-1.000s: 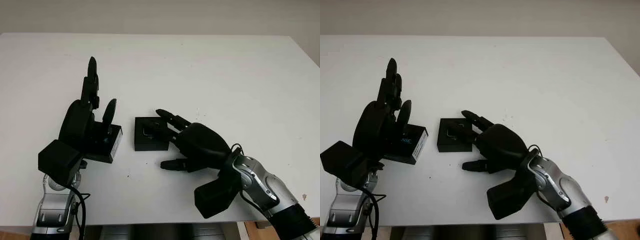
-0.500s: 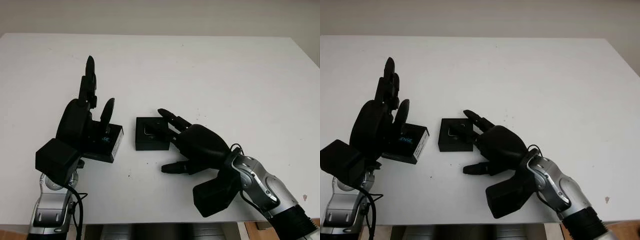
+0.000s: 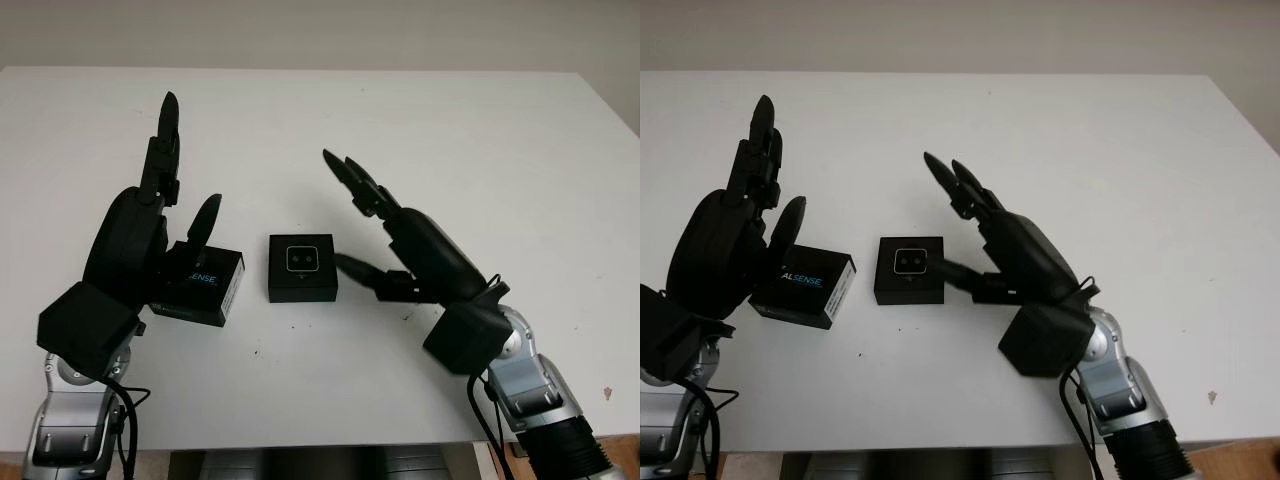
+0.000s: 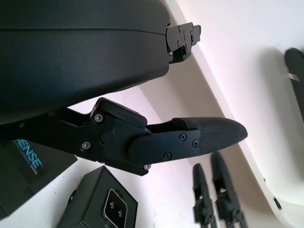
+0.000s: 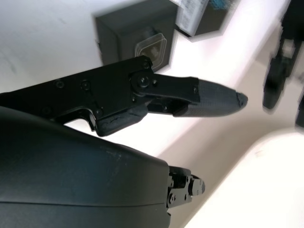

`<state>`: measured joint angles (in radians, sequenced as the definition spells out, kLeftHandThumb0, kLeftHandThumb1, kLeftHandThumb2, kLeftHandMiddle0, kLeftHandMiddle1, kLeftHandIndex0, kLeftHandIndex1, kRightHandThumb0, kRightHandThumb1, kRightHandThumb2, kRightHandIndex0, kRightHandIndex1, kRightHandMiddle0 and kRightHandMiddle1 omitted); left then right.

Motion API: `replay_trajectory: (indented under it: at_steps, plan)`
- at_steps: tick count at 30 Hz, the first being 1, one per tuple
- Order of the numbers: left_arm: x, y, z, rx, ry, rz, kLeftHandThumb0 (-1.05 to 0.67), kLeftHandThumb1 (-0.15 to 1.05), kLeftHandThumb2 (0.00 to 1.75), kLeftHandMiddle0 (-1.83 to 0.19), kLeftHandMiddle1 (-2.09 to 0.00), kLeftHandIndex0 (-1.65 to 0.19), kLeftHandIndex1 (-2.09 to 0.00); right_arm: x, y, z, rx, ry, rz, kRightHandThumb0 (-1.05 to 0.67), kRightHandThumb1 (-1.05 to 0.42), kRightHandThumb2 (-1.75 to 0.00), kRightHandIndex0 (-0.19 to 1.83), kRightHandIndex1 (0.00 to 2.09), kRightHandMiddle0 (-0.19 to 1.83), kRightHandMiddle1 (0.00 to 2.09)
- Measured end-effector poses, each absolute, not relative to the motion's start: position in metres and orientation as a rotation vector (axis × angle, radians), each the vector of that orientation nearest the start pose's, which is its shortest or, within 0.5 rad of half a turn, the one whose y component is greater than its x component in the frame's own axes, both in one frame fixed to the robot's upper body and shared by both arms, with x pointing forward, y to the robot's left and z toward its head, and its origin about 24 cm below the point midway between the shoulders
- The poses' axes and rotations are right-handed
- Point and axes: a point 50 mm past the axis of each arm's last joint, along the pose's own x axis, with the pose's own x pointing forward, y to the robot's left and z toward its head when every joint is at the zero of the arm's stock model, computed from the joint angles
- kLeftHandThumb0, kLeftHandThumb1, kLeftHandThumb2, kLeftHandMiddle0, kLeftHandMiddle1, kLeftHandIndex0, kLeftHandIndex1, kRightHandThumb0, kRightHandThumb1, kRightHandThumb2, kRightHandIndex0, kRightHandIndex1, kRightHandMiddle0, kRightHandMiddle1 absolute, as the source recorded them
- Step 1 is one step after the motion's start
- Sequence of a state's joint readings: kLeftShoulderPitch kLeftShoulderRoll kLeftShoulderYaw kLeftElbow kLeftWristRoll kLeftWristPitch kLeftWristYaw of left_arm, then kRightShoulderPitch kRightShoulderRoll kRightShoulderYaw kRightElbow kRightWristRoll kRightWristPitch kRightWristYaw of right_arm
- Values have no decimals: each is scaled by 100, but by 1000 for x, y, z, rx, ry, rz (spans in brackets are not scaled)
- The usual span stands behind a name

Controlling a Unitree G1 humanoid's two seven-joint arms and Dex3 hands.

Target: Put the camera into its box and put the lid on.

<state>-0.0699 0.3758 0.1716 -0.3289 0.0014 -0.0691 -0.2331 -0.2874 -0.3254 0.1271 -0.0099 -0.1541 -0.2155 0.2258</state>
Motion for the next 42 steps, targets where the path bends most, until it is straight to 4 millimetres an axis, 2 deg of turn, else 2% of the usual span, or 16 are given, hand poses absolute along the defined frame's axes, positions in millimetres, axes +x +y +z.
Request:
replay_trajectory:
  at_steps: [4,8,13,16,18,21,23,25,28,34,42]
  plan:
    - [245,221,170,531,-427,-201,-84,105,26,19,-2,18,-3,298,-146,145,-490,-433,379,-77,-105,-56,4,10,5,8]
    - [245,236,187,659,-374,-277,-78,97,9,12,-7,9,-8,306,-153,156,-477,-446,335,-72,-105,-57,8,11,8,10]
    - [246,245,210,878,-338,-348,-68,92,5,-13,-10,-7,-11,318,-163,161,-379,-372,322,-73,-105,-54,2,7,2,6]
    - [249,246,222,1005,-359,-353,-69,90,5,-34,-12,-20,-13,323,-167,160,-309,-339,327,-69,-105,-54,-1,5,0,5]
    - [253,247,228,1091,-364,-358,-70,89,5,-41,-12,-25,-14,327,-170,160,-258,-322,330,-68,-105,-56,-3,4,-1,4]
    - [259,250,228,1206,-315,-388,-78,88,5,-24,-3,-17,-8,330,-173,162,-240,-304,316,-71,-105,-56,-1,5,1,5]
    - [262,252,224,1255,-260,-420,-81,88,5,-15,-1,-11,-4,331,-176,163,-244,-298,304,-71,-105,-57,-1,5,0,5]
    - [264,254,219,1307,-211,-476,-86,85,4,-1,-2,2,-2,332,-179,164,-249,-292,302,-71,-105,-57,-2,5,-1,4]
    - [268,257,211,1374,-166,-536,-87,82,4,9,-2,11,-1,334,-185,164,-252,-284,294,-70,-105,-56,-3,4,-2,4]
    - [270,260,200,1451,-175,-572,-90,83,6,12,-4,16,-2,335,-187,164,-279,-280,285,-68,-105,-57,-2,5,-1,3]
    - [265,263,184,1503,-119,-590,-80,85,6,19,-2,19,0,336,-186,164,-324,-291,277,-65,-105,-58,-1,6,-1,3]
